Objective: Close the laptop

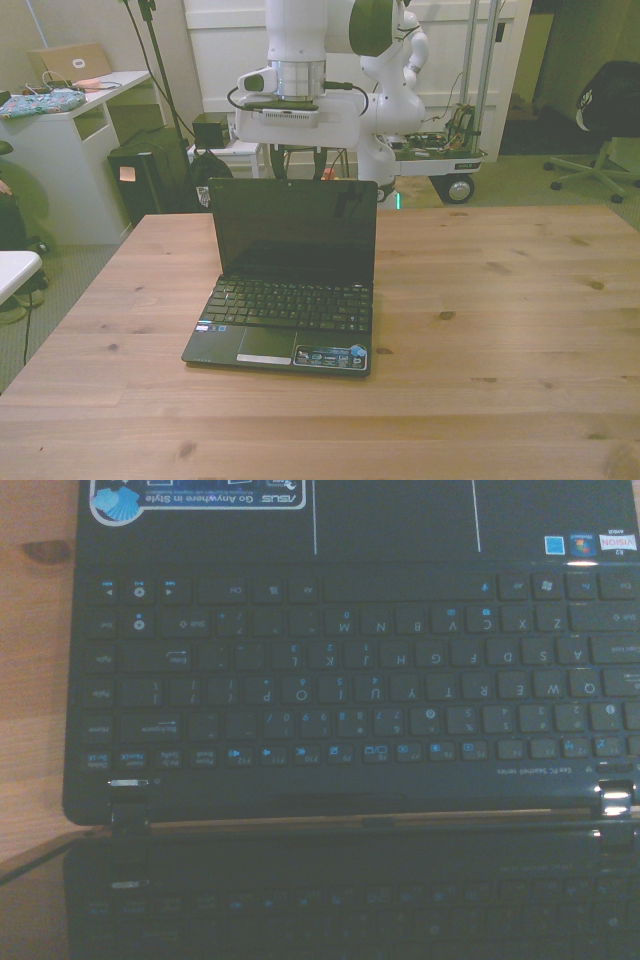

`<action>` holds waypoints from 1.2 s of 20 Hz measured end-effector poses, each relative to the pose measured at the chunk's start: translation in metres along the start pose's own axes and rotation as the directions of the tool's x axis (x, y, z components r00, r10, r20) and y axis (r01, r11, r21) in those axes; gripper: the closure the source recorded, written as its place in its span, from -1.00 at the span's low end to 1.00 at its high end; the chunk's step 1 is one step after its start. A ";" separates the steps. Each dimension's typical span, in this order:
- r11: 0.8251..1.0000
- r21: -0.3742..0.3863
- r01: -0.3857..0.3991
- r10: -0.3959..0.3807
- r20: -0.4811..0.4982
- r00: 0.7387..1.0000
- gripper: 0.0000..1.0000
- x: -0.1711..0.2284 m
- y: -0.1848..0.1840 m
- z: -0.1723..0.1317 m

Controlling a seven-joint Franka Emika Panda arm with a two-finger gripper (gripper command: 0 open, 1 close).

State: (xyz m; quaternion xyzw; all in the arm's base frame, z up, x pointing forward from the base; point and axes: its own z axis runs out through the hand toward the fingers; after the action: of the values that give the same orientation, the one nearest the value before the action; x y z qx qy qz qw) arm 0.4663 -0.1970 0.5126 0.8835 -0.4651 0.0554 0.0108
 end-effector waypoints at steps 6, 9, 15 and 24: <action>1.000 0.003 -0.011 0.011 -0.010 1.000 1.00 0.010 0.000 -0.004; 1.000 -0.007 -0.012 0.012 -0.006 1.000 1.00 0.019 -0.007 -0.002; 0.999 -0.028 -0.034 0.034 -0.007 0.999 1.00 0.059 -0.024 0.012; 0.996 -0.064 -0.062 0.061 -0.008 0.998 1.00 0.128 -0.068 0.069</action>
State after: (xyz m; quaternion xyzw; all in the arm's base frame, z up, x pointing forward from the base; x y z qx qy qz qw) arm 0.6004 -0.2687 0.4600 0.8677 -0.4936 0.0433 0.0390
